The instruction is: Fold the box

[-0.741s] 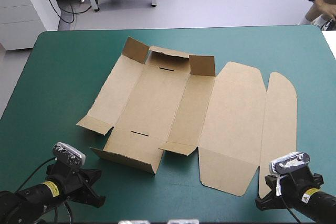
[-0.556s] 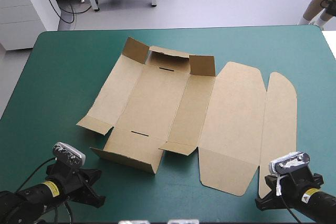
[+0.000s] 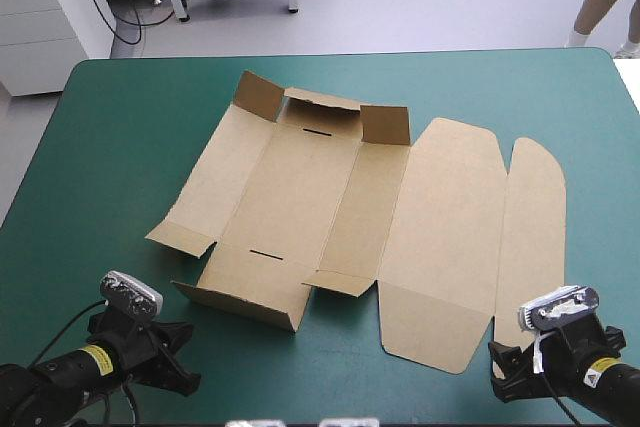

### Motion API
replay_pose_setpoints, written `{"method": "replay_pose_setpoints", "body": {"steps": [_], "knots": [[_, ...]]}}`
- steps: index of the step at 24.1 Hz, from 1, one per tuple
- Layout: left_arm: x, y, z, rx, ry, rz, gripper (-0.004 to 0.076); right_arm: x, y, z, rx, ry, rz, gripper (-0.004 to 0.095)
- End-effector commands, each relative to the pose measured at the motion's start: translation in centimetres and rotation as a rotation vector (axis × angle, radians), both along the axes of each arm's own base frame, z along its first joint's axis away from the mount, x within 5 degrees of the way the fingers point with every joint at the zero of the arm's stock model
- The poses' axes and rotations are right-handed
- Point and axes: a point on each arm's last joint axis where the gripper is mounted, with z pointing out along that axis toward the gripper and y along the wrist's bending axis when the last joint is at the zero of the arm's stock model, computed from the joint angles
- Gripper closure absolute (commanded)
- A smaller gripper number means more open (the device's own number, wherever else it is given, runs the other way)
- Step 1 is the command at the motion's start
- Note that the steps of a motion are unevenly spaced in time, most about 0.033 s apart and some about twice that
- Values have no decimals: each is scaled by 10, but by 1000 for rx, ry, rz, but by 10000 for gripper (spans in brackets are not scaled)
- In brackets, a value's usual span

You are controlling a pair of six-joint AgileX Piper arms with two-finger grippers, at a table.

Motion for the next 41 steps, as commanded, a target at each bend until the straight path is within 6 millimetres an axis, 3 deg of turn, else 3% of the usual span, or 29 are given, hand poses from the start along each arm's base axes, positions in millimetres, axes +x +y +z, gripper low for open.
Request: {"method": "replay_pose_setpoints", "body": {"steps": [1,7,12,18,29,32,35,36,38,41], "knots": [[4,-3,13,-55,-59,6,731,-1,-1,25,-1,-59,2,160],[4,-3,13,-55,-59,6,731,1,0,65,-11,-72,26,160],[4,-3,13,-55,-59,6,731,31,4,88,-54,-57,72,160],[4,-3,13,-55,-59,6,731,80,10,110,-99,-23,121,160],[4,-3,13,-55,-59,6,731,197,25,147,-208,-65,255,161],[4,-3,13,-55,-59,6,731,241,34,155,-216,-108,316,161],[4,-3,13,-53,-60,6,731,294,45,150,-224,-145,391,161],[4,-3,13,-51,-61,6,731,303,47,148,-223,-146,398,161],[4,-3,14,-53,-64,7,731,340,55,133,-208,-159,439,161],[4,-3,14,-53,-64,7,731,371,68,116,-223,-182,503,161]]}}
